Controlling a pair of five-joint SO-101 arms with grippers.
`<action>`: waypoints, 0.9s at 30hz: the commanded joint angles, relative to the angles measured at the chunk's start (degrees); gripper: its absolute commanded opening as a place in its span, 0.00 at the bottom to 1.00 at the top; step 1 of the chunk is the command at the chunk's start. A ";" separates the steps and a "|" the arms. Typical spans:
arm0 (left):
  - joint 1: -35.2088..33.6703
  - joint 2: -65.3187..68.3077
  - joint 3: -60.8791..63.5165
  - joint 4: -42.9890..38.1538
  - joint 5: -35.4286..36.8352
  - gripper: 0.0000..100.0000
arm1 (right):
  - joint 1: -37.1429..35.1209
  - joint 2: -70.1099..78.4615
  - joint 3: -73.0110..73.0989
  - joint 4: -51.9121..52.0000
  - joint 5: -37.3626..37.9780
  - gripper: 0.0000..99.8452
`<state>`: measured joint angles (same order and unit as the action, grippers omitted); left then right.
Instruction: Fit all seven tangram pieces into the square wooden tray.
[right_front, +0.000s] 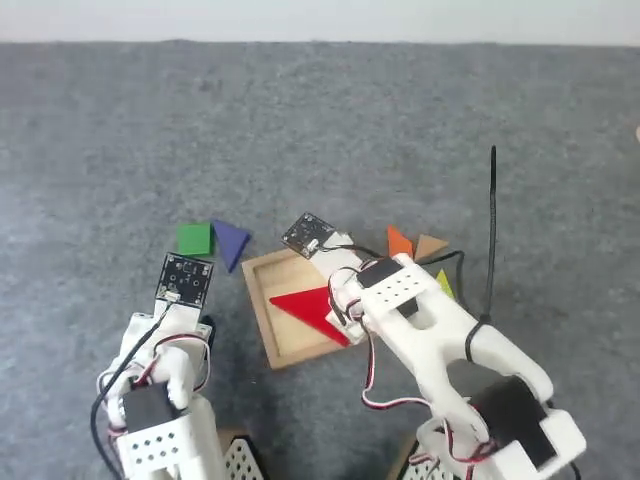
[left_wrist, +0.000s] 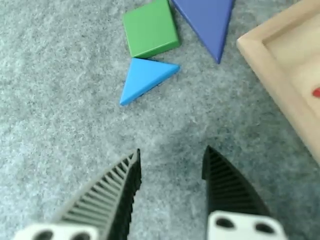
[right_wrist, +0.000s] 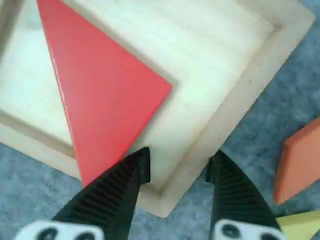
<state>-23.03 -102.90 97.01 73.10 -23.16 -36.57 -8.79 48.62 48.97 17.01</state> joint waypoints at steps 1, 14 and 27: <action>-0.35 -1.05 -0.57 0.35 -0.26 0.19 | 1.89 0.13 -3.08 0.40 -3.34 0.19; -0.35 -1.05 -0.57 0.35 -0.26 0.19 | 26.33 0.13 -1.76 2.07 -8.53 0.19; -0.35 -1.05 -0.57 0.35 -0.26 0.19 | 20.18 -0.57 -0.79 3.56 -6.33 0.19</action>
<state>-23.03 -102.90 97.01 73.10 -23.16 -14.24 -8.70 48.44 50.73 9.80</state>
